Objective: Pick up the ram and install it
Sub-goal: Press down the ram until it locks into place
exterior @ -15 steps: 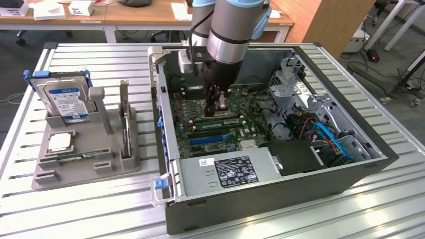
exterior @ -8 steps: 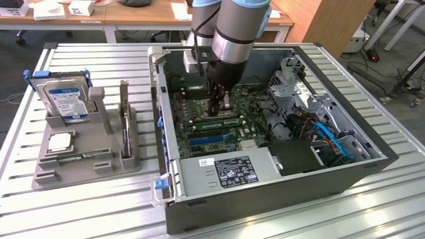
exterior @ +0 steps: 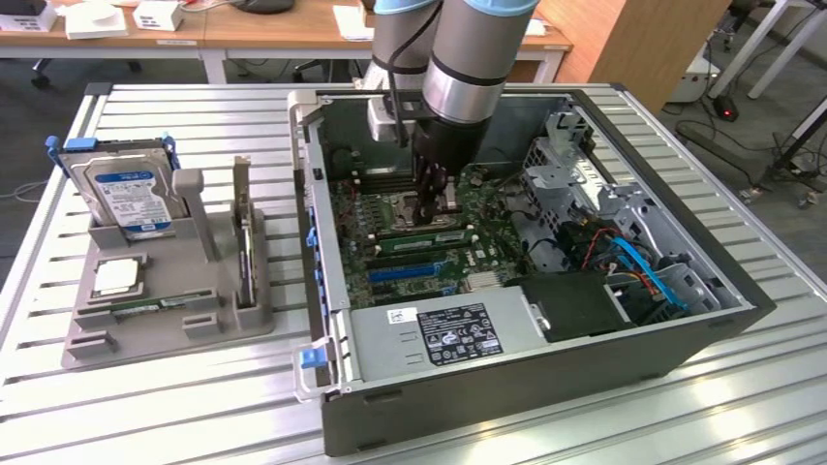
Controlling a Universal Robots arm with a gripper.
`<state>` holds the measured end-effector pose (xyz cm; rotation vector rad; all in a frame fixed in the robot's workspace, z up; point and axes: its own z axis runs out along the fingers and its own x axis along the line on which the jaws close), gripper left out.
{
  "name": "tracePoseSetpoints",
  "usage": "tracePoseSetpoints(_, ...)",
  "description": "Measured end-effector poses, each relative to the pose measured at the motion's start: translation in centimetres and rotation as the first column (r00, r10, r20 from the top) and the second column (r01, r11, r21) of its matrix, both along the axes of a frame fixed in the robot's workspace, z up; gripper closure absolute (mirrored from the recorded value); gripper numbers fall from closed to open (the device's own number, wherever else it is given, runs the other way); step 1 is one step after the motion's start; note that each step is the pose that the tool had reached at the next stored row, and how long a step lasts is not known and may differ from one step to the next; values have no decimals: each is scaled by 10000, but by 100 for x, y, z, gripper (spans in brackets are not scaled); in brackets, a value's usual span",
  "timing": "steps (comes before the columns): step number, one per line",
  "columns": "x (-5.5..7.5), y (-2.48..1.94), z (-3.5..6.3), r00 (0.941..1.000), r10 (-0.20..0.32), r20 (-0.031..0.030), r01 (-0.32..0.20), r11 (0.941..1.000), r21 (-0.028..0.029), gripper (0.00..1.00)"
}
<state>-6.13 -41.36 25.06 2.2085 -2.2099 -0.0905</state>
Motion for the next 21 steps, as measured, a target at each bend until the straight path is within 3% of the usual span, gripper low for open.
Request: tracePoseSetpoints(21, 187, 0, 0, 10000, -1, 1, 1, 10000, 0, 91)
